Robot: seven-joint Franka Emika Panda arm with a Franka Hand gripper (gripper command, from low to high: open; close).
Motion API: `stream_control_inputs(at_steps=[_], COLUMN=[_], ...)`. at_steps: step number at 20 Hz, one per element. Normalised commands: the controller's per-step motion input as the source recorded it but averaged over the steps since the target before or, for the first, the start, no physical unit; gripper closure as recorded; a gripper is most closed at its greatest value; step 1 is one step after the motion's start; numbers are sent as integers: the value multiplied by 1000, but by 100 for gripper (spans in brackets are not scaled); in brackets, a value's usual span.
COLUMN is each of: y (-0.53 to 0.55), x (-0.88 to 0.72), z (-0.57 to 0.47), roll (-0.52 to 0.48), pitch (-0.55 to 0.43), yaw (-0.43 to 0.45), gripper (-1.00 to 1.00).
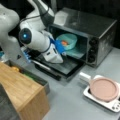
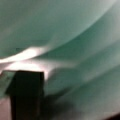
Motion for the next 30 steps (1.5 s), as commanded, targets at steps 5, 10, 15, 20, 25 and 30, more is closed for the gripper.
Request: stream_control_inputs(at_steps=[5,10,15,20,25,30], y=[-143,-75,-80,-113,-161,-170], x=[-203,-142,11,39,63,93], z=[-193,-153,-28,38,142,256], roll=[-59,-77,-74,-76,-81,-75], pitch=[-76,-93,-54,-41,4,95], yaw=[452,374,233,216,191,141], gripper=[-100,-100,-100,-100,-100,-100])
